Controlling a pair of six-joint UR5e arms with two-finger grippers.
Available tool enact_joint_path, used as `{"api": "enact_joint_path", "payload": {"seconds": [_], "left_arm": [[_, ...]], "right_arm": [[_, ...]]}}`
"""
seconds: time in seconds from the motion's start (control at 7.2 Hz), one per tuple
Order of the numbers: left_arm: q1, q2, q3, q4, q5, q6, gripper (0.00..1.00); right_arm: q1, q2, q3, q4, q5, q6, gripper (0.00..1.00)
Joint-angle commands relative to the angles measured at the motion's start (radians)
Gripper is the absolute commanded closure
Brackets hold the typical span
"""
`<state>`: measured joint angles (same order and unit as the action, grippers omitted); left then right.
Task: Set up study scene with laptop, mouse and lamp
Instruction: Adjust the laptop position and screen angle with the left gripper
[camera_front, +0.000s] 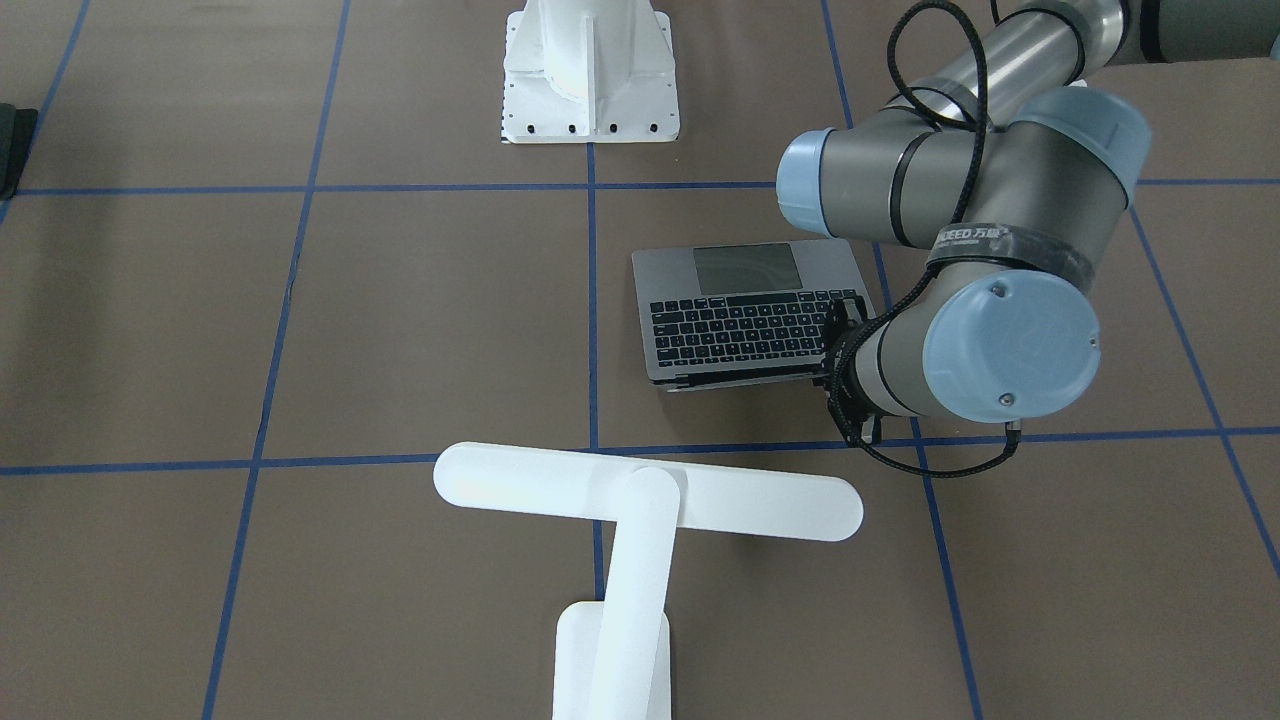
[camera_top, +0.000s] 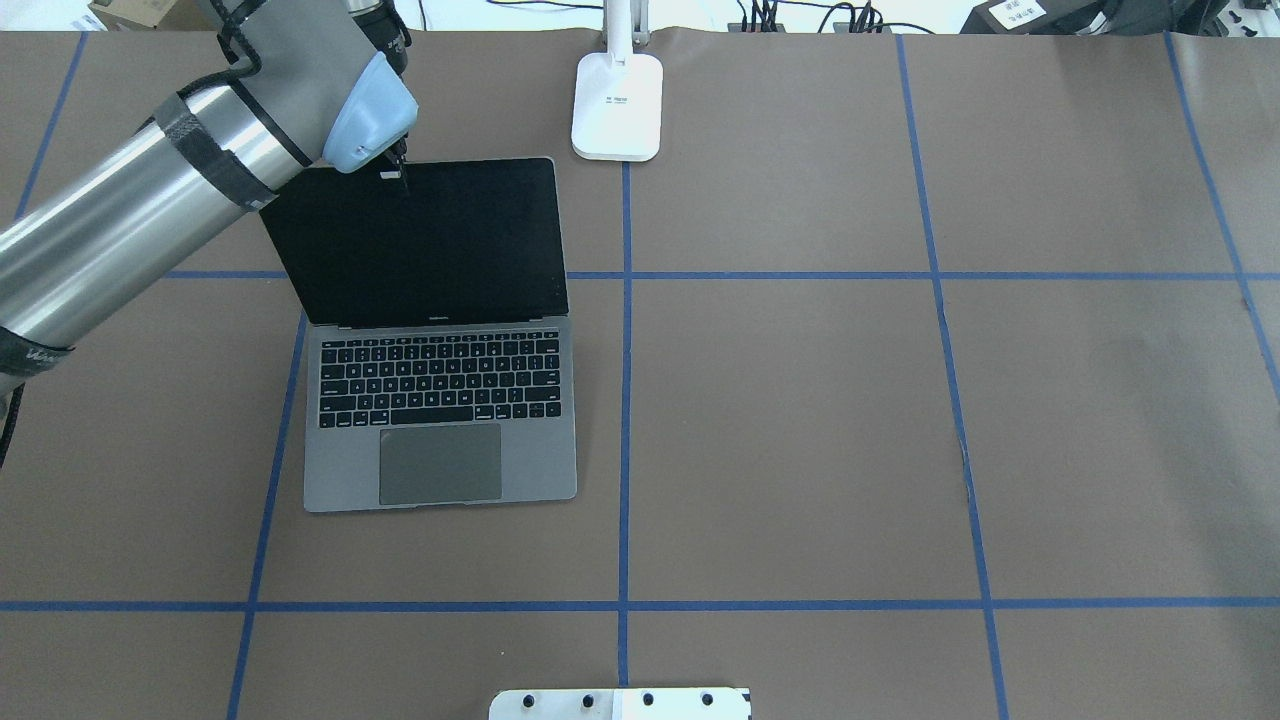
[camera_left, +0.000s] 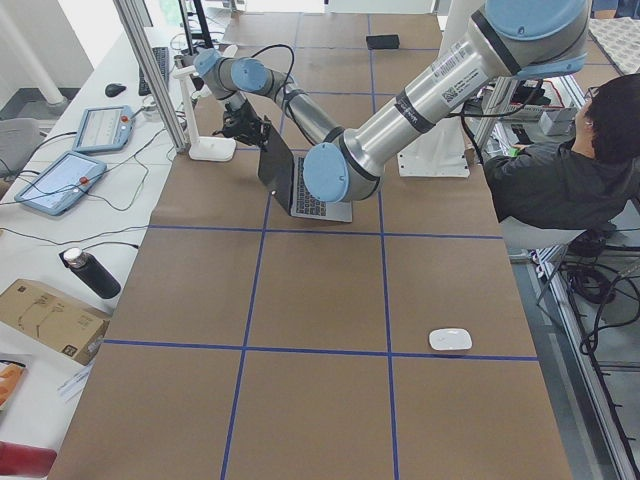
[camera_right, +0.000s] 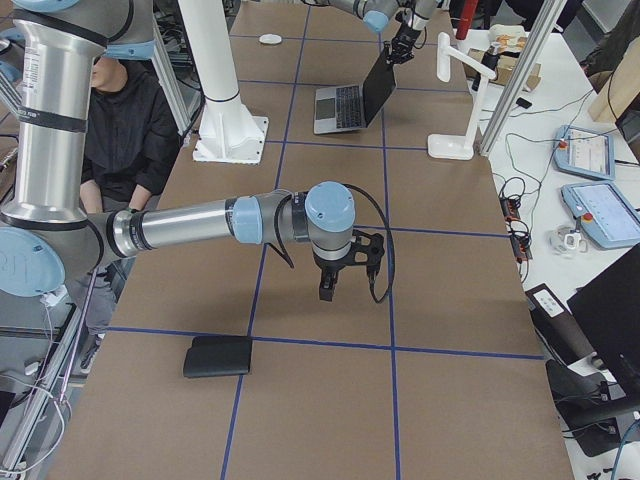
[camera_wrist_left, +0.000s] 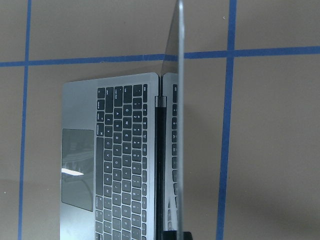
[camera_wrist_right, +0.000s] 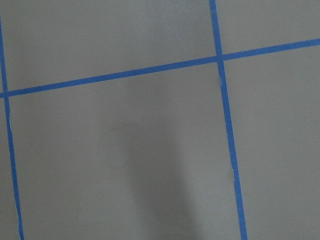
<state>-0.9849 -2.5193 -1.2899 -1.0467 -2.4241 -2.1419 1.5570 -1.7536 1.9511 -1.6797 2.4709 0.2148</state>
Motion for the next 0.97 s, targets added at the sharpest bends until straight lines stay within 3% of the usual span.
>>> {"api": "enact_joint_path", "payload": {"seconds": [0.0,0.83], "left_arm": [[0.0,0.022,0.003,-0.039,-0.001,-0.012,1.0],[0.008,0.025,0.011,-0.108,-0.001,-0.01,0.98]], "right_arm": [[0.0,-0.001,-0.001,0.0,0.002,0.0,0.01],[0.0,0.005,-0.009,0.0,0.0,0.001,0.01]]}}
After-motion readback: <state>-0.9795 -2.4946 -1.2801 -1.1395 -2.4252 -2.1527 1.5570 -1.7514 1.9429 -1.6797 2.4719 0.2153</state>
